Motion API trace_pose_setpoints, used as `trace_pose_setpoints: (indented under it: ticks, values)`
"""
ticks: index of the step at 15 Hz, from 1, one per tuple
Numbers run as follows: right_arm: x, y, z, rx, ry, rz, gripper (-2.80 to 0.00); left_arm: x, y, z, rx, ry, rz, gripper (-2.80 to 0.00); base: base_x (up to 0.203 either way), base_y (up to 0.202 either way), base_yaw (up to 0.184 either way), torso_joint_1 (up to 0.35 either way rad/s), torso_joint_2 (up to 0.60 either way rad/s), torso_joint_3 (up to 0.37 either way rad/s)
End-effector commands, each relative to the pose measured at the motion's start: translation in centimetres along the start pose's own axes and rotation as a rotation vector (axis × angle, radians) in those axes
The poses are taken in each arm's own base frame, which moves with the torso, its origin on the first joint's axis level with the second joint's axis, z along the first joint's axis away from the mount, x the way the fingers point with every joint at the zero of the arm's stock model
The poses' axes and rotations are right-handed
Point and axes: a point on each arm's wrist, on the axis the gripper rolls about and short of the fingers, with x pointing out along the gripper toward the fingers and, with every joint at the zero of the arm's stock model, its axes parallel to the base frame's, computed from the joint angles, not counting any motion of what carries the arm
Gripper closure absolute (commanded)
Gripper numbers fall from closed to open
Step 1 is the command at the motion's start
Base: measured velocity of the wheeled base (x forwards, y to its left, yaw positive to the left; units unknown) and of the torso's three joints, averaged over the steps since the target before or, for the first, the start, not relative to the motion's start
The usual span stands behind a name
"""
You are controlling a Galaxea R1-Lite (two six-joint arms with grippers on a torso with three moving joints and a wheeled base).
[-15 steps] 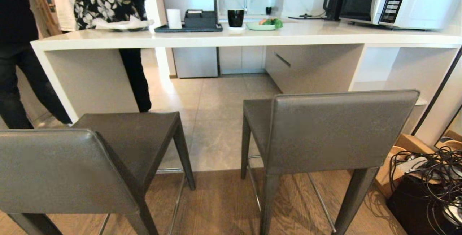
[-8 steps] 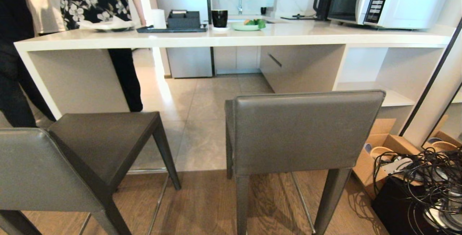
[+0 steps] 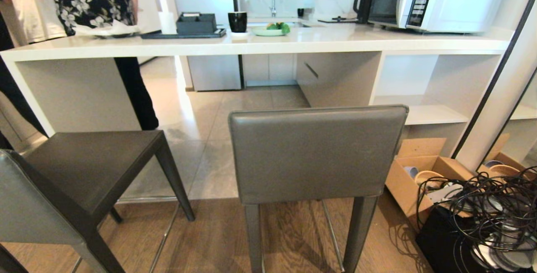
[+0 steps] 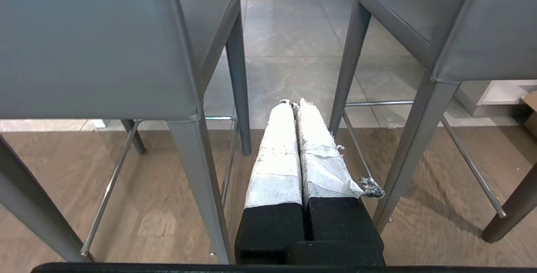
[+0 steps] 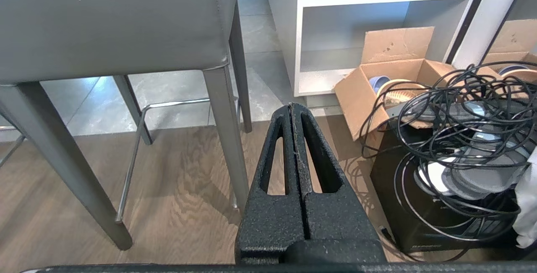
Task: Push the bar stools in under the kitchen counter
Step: Push the gray chair back under the dining table
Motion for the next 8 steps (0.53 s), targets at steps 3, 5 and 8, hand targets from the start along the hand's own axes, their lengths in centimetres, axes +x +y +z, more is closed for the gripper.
trace_pose_setpoints:
  ticks: [3, 5, 8]
  values:
    - [0.01, 0.00, -0.04, 0.000, 0.002, 0.000, 0.00, 0.02, 0.00, -0.04, -0.001, 0.002, 0.000, 0.00, 0.000, 0.000, 0.000, 0.000, 0.00, 0.000]
    - [0.01, 0.00, -0.04, 0.000, 0.002, 0.000, 0.00, 0.01, 0.00, 0.02, -0.001, 0.000, -0.001, 0.00, 0.000, 0.000, 0.000, 0.000, 0.00, 0.000]
    - [0.01, 0.00, -0.04, 0.000, 0.002, 0.000, 0.00, 0.01, 0.00, 0.00, -0.001, 0.001, 0.001, 0.00, 0.000, 0.000, 0.000, 0.000, 0.00, 0.000]
